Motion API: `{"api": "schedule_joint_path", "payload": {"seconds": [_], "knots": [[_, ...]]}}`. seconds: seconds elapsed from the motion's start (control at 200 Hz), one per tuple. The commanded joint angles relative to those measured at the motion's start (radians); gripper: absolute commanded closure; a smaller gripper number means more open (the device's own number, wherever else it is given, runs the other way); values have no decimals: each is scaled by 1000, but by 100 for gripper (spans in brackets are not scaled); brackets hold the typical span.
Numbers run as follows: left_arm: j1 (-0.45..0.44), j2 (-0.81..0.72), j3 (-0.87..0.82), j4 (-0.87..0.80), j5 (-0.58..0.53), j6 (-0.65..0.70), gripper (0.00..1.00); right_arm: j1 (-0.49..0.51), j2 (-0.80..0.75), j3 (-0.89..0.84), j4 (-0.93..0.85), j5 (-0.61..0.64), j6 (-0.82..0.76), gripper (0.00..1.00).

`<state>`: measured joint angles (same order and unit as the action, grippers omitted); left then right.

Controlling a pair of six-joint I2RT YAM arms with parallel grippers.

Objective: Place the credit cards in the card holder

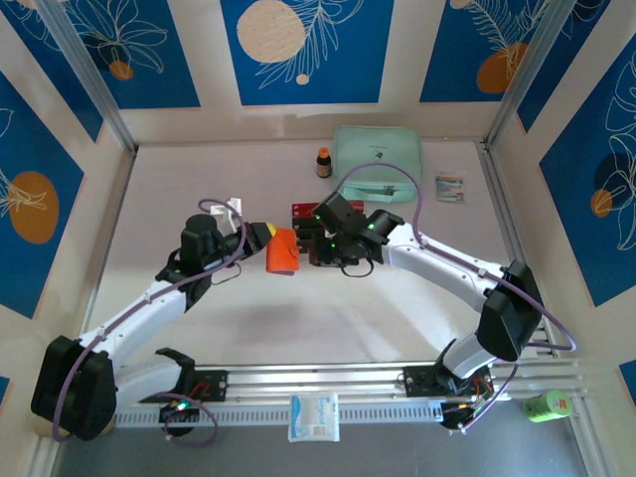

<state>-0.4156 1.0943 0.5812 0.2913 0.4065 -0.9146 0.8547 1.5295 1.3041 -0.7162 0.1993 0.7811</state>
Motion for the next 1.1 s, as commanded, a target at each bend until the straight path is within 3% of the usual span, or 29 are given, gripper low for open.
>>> {"api": "schedule_joint_path", "payload": {"seconds": [0.0,0.25,0.585,0.715,0.87,1.095], "knots": [[-9,-10,31,27,0,0,100,35,14,73,-8,9,-12,73],[-12,-8,32,21,-6,5,100,63,94,182,-16,18,-36,66],[-18,-9,34,26,-8,2,100,47,158,156,-10,32,-16,66],[-20,-8,34,29,-8,2,100,31,151,101,23,26,4,75],[-22,-7,29,42,-9,-6,100,6,145,35,63,6,23,100],[-26,-6,24,57,-9,-20,100,-57,86,-137,127,0,53,100]]}}
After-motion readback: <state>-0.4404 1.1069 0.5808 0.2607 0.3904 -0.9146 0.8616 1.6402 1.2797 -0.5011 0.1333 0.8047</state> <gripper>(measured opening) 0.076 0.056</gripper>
